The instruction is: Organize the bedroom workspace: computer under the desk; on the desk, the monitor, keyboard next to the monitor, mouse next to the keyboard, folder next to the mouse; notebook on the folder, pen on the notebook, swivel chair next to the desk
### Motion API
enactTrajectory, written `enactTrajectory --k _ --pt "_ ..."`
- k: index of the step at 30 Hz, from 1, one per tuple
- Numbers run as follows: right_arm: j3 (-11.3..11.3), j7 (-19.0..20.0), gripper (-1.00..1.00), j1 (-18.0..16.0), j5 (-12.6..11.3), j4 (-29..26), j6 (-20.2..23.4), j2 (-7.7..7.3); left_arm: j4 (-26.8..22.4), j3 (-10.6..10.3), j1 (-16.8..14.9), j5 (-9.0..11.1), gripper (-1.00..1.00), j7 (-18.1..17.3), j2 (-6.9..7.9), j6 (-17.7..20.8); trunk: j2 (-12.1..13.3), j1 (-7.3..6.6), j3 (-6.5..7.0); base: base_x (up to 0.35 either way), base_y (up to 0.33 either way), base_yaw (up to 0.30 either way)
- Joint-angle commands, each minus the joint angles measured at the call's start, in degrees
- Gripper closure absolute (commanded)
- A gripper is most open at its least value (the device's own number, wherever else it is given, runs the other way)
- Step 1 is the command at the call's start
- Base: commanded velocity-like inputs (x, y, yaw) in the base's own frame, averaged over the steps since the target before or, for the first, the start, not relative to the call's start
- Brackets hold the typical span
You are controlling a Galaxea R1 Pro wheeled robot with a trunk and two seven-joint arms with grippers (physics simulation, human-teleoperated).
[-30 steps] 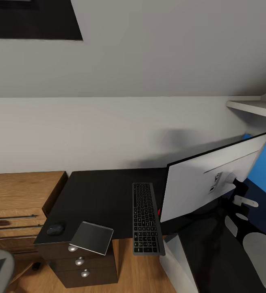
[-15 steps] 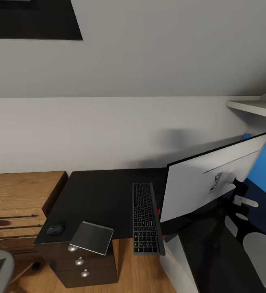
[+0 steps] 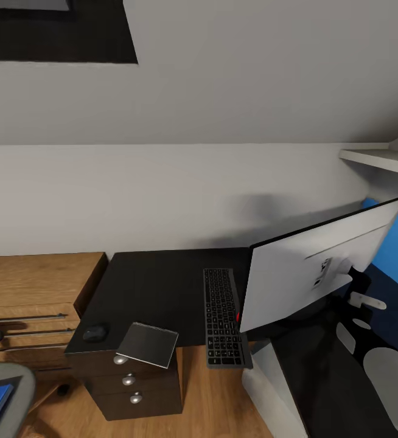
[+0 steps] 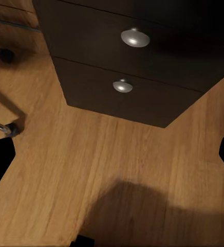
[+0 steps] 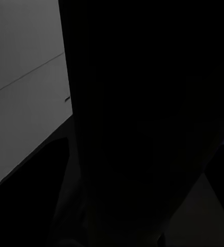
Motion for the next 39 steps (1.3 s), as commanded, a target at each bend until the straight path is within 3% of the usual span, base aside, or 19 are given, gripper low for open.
enactTrajectory --k 1,39 --pt "0.05 -0.09 1.0 -0.08 0.19 0.01 -0.25 0.0 -0.07 -0.23 -0.01 0.53 -1.0 0.43 0.08 -0.08 -0.06 -0.02 -0.05 -0.274 0.081 0.0" --pt "0.07 -0.09 1.0 -0.08 0.23 0.08 -0.18 0.0 -0.07 -0.32 -0.01 0.53 -1.0 0.43 0.02 -0.08 -0.06 -0.02 -0.05 -0.331 0.005 0.0"
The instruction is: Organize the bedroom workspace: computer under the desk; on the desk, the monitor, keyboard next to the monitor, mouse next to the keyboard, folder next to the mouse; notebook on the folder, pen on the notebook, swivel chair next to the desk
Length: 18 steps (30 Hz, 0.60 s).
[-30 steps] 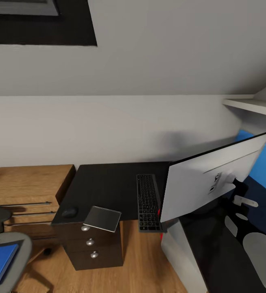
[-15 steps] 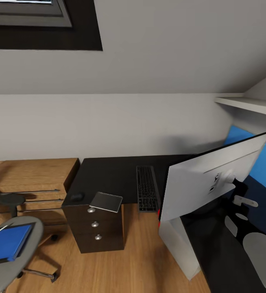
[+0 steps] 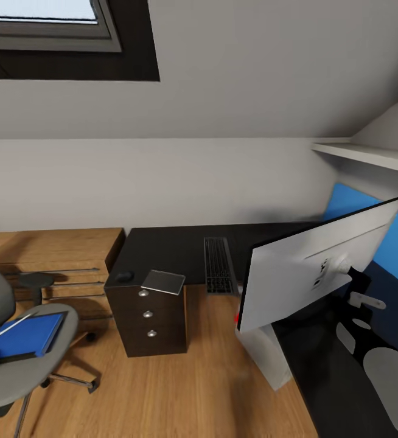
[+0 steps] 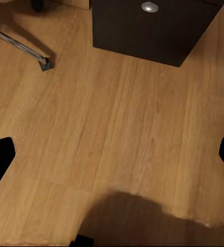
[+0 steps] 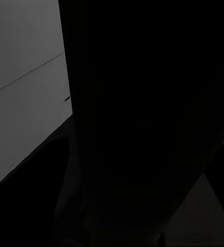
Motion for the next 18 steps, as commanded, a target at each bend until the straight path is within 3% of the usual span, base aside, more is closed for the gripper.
enactTrajectory --k 1,18 --pt "-0.03 -0.11 1.0 -0.07 0.06 0.09 -0.22 -0.01 -0.09 -0.22 0.0 0.53 -1.0 0.42 0.07 -0.08 -0.06 -0.03 -0.06 -0.336 0.0 0.0" --pt "0.02 -0.06 1.0 -0.07 0.06 0.08 -0.21 0.08 -0.09 -0.22 0.0 0.53 -1.0 0.37 0.1 -0.09 -0.06 -0.03 -0.06 -0.336 0.0 0.0"
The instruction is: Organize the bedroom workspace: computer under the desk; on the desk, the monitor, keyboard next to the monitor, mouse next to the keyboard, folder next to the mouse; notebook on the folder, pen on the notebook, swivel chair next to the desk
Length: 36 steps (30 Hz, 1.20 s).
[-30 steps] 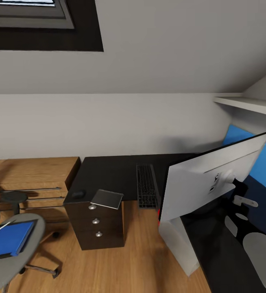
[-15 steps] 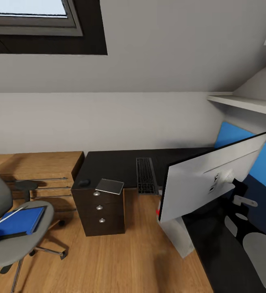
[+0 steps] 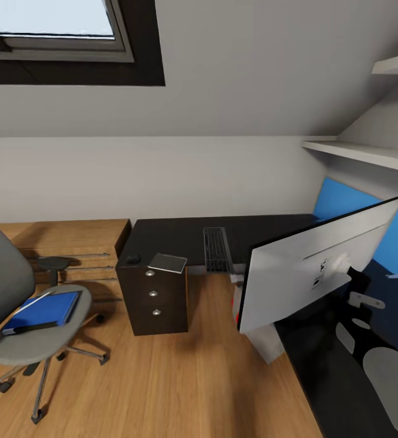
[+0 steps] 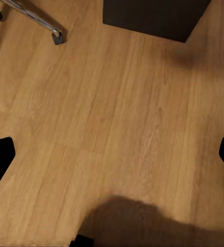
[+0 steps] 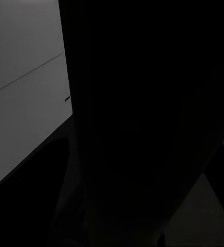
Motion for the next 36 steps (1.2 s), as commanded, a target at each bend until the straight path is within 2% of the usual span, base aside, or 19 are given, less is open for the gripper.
enactTrajectory --k 1,12,26,36 --pt "-0.17 -0.09 1.0 -0.07 0.0 0.1 -0.24 0.0 -0.09 -0.22 0.0 0.53 -1.0 0.42 0.08 -0.08 -0.06 -0.03 -0.06 -0.336 0.0 0.0" --pt "-0.17 -0.09 1.0 -0.07 0.0 0.11 -0.29 0.06 -0.09 -0.22 0.0 0.41 -1.0 0.37 0.1 -0.11 -0.06 -0.03 -0.06 -0.331 -0.068 0.0" --pt "-0.24 0.11 1.0 -0.07 0.0 0.13 -0.32 0.28 -0.09 -0.13 0.0 0.37 -1.0 0.42 0.11 -0.17 -0.06 -0.03 -0.06 -0.177 -0.288 0.099" --pt "-0.24 0.12 1.0 -0.07 0.0 0.11 -0.32 0.34 -0.09 -0.15 0.0 0.44 -1.0 0.49 0.1 -0.16 -0.06 -0.03 -0.06 -0.19 -0.233 0.009"
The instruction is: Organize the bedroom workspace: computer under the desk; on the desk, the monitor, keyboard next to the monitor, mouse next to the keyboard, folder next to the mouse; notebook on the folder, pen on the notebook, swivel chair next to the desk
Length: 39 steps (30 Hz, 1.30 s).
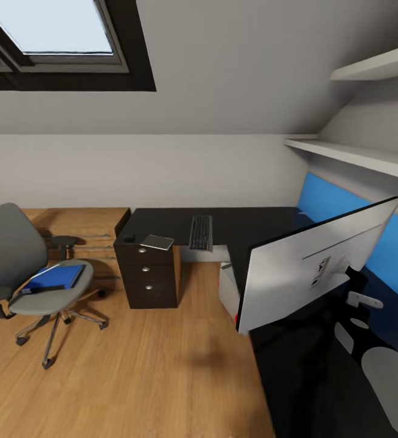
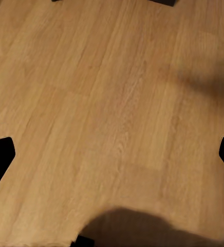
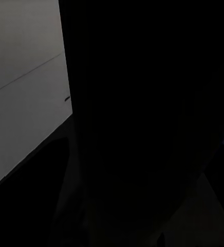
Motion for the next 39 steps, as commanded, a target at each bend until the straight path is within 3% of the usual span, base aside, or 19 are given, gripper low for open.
enactTrajectory --k 1,8,39 --pt "-0.14 -0.17 1.0 -0.04 -0.24 0.18 -0.27 -0.01 -0.1 -0.21 0.0 0.54 -1.0 0.42 0.08 -0.1 -0.05 -0.02 -0.07 -0.296 -0.124 0.0" --pt "-0.13 -0.17 1.0 -0.04 -0.24 0.27 -0.27 0.07 -0.1 -0.19 0.0 0.49 -1.0 0.41 0.09 -0.1 -0.05 -0.02 -0.07 -0.213 -0.082 0.0" --pt "-0.06 0.04 1.0 -0.04 -0.18 0.33 -0.19 0.26 -0.1 -0.19 0.0 0.36 -1.0 0.5 0.0 -0.13 -0.05 -0.02 -0.07 -0.003 -0.001 0.0"
